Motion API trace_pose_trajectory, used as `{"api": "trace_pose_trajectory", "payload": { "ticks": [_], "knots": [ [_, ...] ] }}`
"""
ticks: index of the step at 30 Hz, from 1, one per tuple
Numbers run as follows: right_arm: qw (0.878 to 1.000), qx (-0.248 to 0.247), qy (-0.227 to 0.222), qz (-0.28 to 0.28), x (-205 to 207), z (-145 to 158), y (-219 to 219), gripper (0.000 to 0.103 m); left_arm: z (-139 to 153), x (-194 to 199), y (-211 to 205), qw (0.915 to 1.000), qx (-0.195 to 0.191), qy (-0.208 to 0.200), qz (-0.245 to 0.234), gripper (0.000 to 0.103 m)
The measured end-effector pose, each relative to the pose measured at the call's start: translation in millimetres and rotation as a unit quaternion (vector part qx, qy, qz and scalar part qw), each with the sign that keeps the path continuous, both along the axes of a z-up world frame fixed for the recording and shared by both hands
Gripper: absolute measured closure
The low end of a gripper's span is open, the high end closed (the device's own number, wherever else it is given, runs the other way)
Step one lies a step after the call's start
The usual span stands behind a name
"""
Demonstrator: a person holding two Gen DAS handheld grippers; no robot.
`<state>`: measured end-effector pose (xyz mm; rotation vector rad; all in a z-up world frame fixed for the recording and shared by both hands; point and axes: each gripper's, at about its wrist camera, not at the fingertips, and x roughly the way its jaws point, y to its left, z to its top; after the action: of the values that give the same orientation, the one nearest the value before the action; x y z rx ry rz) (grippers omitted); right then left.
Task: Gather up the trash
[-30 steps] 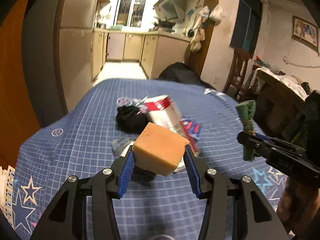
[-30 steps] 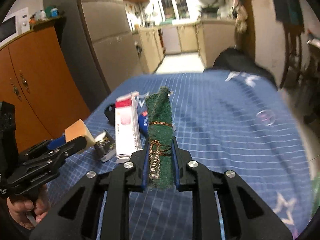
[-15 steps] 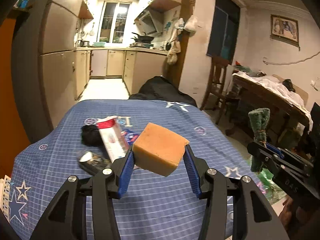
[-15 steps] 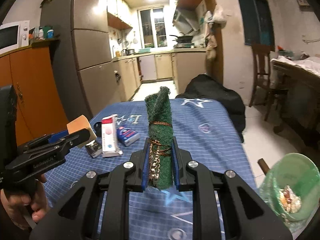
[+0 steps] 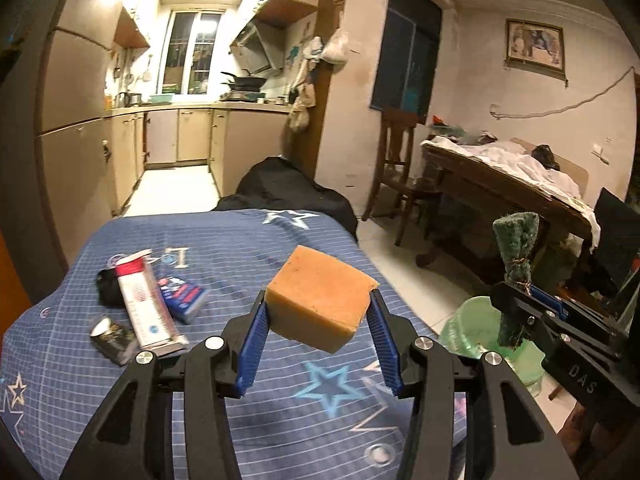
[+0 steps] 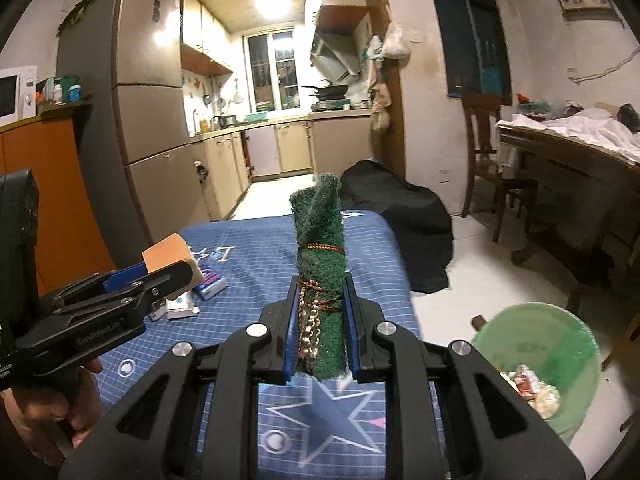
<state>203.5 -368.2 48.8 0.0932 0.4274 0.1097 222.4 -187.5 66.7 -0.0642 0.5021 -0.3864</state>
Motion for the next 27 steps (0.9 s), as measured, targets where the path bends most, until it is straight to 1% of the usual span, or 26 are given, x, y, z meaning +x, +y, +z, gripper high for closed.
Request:
{"api": "trace_pose_trajectory", "payload": {
  "ticks": [6,14,20,27],
  "knots": [
    [1.0,-0.005,0.004,-0.031,-6,3,-34,0.085,8,3,-45,0.9995,0.0,-0.004,-0.032,0.053],
    [0.997,-0.015,0.016,-0.078,-17,5,-85,0.085,8,10,-114,0.9969,0.001,0.008,-0.078,0.053],
    [0.994,-0.017,0.029,-0.109,-23,-4,-124,0.085,3,16,-164,0.9936,0.01,0.009,-0.112,0.053],
    [0.989,-0.003,0.054,-0.139,-21,-20,-164,0.085,-8,20,-226,0.988,0.023,0.018,-0.152,0.053]
  ]
}}
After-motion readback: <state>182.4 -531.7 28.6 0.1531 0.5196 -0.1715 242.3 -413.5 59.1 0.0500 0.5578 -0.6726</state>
